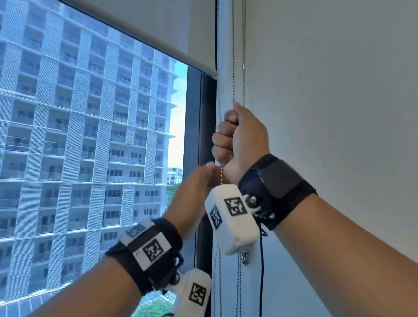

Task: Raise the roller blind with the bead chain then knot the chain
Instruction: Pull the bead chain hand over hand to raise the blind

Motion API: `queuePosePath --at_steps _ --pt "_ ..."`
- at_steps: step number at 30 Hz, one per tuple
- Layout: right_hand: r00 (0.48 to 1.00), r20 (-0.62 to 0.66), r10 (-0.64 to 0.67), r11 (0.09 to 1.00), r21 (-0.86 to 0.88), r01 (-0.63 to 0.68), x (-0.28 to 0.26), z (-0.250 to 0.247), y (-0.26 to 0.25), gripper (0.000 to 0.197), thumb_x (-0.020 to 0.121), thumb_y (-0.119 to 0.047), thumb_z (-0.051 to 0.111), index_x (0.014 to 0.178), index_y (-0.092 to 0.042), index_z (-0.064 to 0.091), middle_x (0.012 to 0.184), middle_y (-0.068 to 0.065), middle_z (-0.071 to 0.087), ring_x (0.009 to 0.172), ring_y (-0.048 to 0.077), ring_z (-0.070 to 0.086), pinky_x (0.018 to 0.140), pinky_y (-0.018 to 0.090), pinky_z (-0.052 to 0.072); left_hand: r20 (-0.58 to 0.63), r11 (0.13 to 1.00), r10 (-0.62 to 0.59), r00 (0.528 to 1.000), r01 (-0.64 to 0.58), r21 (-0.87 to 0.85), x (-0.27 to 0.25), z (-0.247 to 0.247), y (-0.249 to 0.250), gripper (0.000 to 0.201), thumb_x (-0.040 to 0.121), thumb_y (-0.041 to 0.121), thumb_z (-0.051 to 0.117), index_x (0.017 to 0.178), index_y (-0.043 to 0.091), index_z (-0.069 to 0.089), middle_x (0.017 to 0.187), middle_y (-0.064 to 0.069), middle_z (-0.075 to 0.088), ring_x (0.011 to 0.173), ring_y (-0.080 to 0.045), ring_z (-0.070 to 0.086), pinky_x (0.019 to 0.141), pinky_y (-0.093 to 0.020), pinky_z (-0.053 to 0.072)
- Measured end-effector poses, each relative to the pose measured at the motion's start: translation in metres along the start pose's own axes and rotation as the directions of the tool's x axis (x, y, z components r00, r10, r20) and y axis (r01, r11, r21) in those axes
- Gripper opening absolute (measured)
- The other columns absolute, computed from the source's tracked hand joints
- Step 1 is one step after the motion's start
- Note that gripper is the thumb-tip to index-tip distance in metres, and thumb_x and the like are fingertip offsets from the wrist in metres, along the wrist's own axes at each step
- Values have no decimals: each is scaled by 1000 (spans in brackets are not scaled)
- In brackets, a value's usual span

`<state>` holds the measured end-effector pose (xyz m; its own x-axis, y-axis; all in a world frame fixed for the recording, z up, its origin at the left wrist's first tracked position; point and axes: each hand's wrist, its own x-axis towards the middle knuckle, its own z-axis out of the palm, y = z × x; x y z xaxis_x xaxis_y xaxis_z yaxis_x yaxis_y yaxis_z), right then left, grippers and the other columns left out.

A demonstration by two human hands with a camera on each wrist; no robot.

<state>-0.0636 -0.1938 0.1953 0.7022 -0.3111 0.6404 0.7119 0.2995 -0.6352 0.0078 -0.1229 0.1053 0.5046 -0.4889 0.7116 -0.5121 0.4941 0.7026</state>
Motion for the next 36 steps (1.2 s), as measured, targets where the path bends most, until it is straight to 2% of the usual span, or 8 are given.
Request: queuePosePath --at_steps 3,8,18,21,25,32,34,36 --pt "999 -9 -53 999 -14 52 -8 -2 2 41 104 -36 38 65 -25 35 52 -8 17 42 10 11 41 18 9 46 999 27 999 -25 -35 15 -7 27 48 104 32 32 84 14 72 86 -9 68 74 -20 62 78 -40 48" --pt "999 16 -48 998 -34 48 -21 -11 8 46 105 -37 39 60 -24 41 55 -5 16 45 12 8 43 23 7 90 994 75 993 -82 77 33 -11 66 56 107 40 28 116 0 67 95 -12 71 81 -22 66 75 -38 54" --pt "993 113 34 987 -159 -16 -35 -26 28 41 103 -42 40 67 -25 37 55 -5 20 43 9 13 41 22 9 103 997 64 993 -69 46 48 9 80 22 104 25 46 96 10 60 73 -5 57 81 -30 54 69 -27 55" --pt "968 191 161 853 -521 -39 -38 -46 11 33 100 -31 48 73 -16 56 57 2 47 47 13 34 46 25 26 98 995 64 993 -56 -86 45 4 68 24 106 22 42 90 11 56 67 -1 50 71 -26 53 58 -24 52" --pt "981 149 125 623 -782 40 -29 -58 -27 23 89 -18 54 95 -2 70 93 12 74 81 19 66 80 37 51 17 984 29 999 -25 -176 40 1 58 27 104 20 39 80 17 51 60 6 35 45 -7 26 38 -17 26" --pt "991 130 1 915 -400 51 15 -4 -54 32 100 -35 52 113 -5 56 103 16 66 90 27 66 85 41 57 -68 987 -32 997 21 -160 26 22 41 28 99 20 41 71 18 46 59 -1 28 55 -18 13 47 -26 8" --pt "992 113 47 946 -324 -8 21 7 -47 39 103 -40 44 115 -5 56 92 14 65 77 24 64 70 36 57 -61 989 -13 998 4 -149 22 22 28 18 94 28 49 86 13 55 80 -9 43 72 -25 26 58 -34 14" --pt "995 63 71 965 -256 -52 23 10 -36 38 105 -42 37 102 -11 59 67 2 51 51 13 43 47 24 35 -67 990 12 998 -22 -142 18 20 13 20 90 29 53 85 10 58 81 -10 50 68 -27 36 61 -32 23"
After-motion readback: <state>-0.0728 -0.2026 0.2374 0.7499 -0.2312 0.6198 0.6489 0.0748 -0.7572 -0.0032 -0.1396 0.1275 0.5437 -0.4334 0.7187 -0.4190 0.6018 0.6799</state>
